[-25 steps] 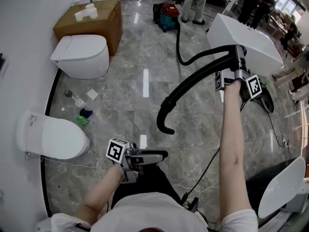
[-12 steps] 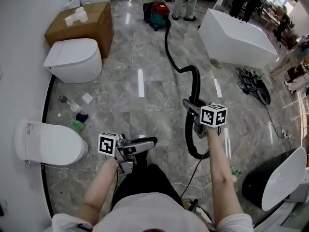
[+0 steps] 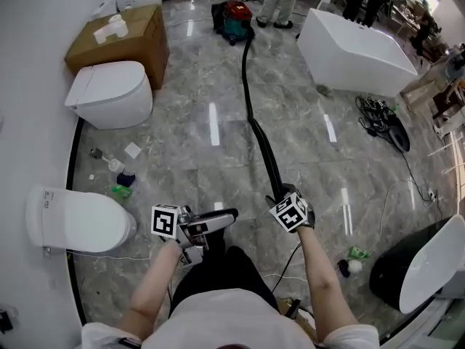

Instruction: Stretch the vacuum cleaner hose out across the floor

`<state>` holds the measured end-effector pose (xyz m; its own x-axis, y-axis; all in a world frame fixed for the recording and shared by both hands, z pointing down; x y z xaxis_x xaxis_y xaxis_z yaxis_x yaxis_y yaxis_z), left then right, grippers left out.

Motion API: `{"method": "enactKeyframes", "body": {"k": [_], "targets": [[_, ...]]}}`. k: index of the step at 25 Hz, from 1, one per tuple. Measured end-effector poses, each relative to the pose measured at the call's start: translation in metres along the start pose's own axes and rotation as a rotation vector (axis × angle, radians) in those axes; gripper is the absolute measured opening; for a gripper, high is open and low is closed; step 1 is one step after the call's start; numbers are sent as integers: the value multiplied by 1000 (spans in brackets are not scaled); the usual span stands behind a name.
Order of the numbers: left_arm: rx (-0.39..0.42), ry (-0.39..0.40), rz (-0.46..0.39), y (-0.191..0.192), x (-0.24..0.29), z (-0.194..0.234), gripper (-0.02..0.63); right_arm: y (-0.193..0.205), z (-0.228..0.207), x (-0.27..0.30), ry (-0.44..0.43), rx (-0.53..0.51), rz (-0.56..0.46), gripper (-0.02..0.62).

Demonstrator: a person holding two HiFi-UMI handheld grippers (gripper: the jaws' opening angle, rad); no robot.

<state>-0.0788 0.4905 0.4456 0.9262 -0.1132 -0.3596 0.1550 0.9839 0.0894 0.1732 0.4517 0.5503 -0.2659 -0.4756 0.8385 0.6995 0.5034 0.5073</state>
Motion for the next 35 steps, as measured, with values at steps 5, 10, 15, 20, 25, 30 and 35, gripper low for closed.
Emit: {"method": "enactKeyframes", "body": {"k": [5, 10, 15, 20, 25, 30, 35], "targets": [[0, -15, -21, 1, -7, 4, 184, 41, 35, 39, 93, -231, 319, 280], [-30, -16, -9, 2, -7, 10, 184, 49, 39, 31, 231, -193, 218, 365], [-1, -71, 14, -1, -1, 16, 184, 31, 23, 6, 163, 81, 73, 362], [118, -206, 61, -4, 3, 24, 184, 3, 3, -22, 109, 310, -115, 362], [366, -393, 127, -11, 9, 25, 184, -21, 6, -50, 23, 451, -363, 362], [689, -514, 122, -25, 26, 10, 184, -45, 17, -80, 45, 498, -556, 360], [885, -555, 32, -38, 43, -10, 184, -68, 20, -118, 100, 534, -746, 359]]}}
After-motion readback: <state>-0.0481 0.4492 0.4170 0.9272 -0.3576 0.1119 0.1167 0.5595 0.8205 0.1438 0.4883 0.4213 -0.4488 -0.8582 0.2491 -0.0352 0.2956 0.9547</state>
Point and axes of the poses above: the fingertips, and each gripper's own axes: x forward along the fingers, z to its left, y out of its underside, the point moved 9 cm from there along -x, backward along the fingers, and after that the axes turned 5 degrees about -x, right-handed, at the moved point
